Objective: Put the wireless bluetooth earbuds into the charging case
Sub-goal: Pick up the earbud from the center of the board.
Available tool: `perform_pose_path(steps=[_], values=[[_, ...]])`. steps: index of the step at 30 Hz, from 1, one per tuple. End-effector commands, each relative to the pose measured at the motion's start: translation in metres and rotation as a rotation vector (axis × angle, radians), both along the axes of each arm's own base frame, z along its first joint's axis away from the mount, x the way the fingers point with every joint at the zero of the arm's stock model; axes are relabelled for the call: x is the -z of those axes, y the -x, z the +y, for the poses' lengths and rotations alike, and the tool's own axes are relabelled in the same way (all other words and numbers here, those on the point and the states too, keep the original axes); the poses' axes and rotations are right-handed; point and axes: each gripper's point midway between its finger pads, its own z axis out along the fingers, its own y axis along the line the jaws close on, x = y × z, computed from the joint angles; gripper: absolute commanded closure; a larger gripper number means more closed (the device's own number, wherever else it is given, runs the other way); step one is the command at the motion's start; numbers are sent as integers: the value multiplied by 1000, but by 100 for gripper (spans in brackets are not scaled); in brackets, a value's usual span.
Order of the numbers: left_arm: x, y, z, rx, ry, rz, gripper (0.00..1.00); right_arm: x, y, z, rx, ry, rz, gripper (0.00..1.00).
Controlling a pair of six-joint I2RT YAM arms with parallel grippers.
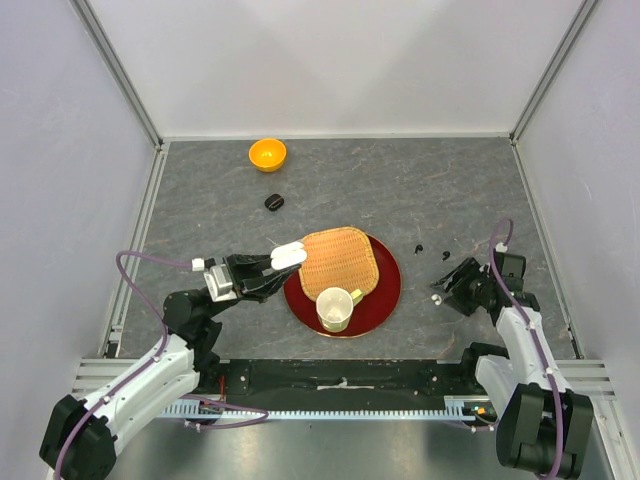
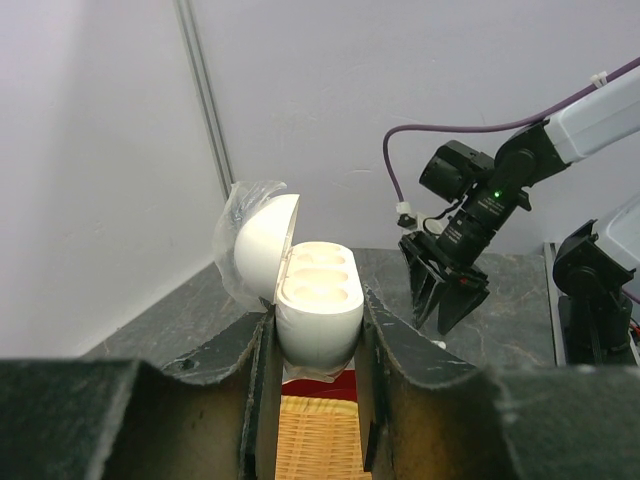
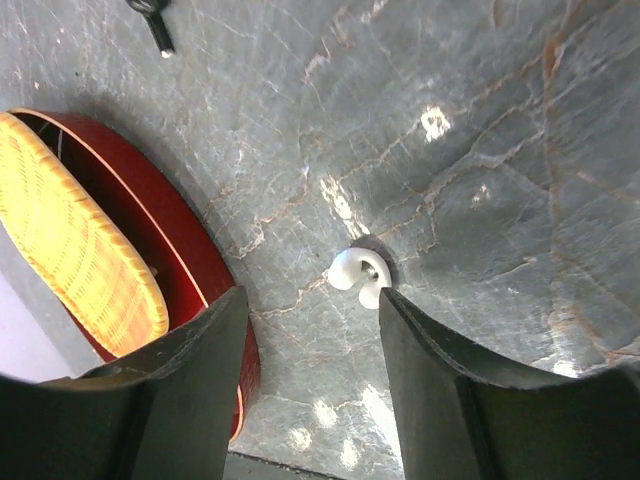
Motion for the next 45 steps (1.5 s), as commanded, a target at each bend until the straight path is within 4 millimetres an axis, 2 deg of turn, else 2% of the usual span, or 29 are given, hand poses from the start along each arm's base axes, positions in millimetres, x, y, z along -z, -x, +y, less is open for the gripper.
perform_pose_path(steps=[1, 5, 9, 13, 22, 45], values=[[-14, 4, 0, 13, 29, -36, 98, -18, -15, -20, -27, 144, -66, 37], [-15, 4, 0, 13, 22, -34, 98, -11, -18, -25, -16, 164, -38, 37], [-14, 3, 0, 10, 19, -37, 98, 3, -15, -28, -8, 172, 5, 43], [-14, 2, -1, 10, 16, -32, 98, 3, -17, -30, -2, 179, 0, 50], [-14, 2, -3, 17, 14, -30, 98, 3, -15, -29, -3, 177, -1, 57], [-13, 3, -2, 21, 17, -29, 98, 12, -7, -25, 1, 195, 61, 60]])
